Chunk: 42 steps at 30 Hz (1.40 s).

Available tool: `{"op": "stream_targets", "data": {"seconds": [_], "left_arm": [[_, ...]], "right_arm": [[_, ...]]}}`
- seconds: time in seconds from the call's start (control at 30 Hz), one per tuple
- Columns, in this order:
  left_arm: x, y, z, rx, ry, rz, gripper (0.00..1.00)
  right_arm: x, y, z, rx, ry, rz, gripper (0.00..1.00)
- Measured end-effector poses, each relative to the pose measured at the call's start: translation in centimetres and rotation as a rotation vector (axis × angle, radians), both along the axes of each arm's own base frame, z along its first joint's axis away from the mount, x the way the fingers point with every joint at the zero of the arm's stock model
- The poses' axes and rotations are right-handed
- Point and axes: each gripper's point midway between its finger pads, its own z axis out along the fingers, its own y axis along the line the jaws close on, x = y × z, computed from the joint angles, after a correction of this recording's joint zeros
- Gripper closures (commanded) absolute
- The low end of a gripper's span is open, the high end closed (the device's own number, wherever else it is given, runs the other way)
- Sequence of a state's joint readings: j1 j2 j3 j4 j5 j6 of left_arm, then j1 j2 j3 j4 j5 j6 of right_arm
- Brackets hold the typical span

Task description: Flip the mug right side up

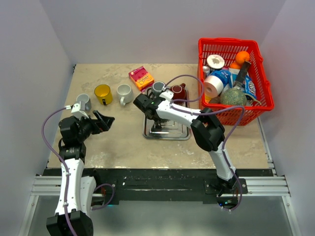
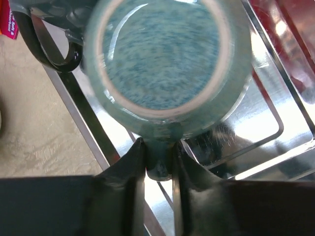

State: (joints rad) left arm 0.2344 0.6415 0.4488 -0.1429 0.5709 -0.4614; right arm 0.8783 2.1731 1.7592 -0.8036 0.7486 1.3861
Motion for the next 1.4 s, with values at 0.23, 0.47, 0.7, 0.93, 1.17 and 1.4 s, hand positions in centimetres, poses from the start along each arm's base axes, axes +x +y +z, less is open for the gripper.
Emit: {"op": "stream_targets", "data": {"seconds": [0.23, 0.47, 0.7, 0.93, 1.17, 1.4], "left_arm": [[0.0, 0.0, 0.0, 0.000, 0.000, 0.000, 0.01], [0.0, 0.0, -0.1, -0.001, 0.003, 0.000, 0.01], [0.0, 0.0, -0.2, -0.002, 0.007, -0.001, 0.01], [0.0, 0.0, -0.2, -0.003, 0.007, -0.003, 0.01], [-0.1, -0.3, 0.2, -0.007, -0.006, -0.022, 0.01], [-1.3, -1.8, 1.2, -0.084, 0.007, -0.075, 0.01]], "right_arm": [[0.6, -0.4, 0.0, -0.020, 0.000, 0.042, 1.00], [-0.6, 0.2, 0.8, 0.026, 0.021, 0.194, 1.00], [-3.0, 2.7, 3.1, 0.172, 0.041, 0.393, 1.00], [-5.8, 4.5, 7.6, 0.335, 0.011, 0.563, 1.00], [-7.5, 6.1, 12.4, 0.504, -0.042, 0.654, 1.00], [-8.1, 7.9, 14.6, 0.625, -0.064, 0.694, 1.00]]}}
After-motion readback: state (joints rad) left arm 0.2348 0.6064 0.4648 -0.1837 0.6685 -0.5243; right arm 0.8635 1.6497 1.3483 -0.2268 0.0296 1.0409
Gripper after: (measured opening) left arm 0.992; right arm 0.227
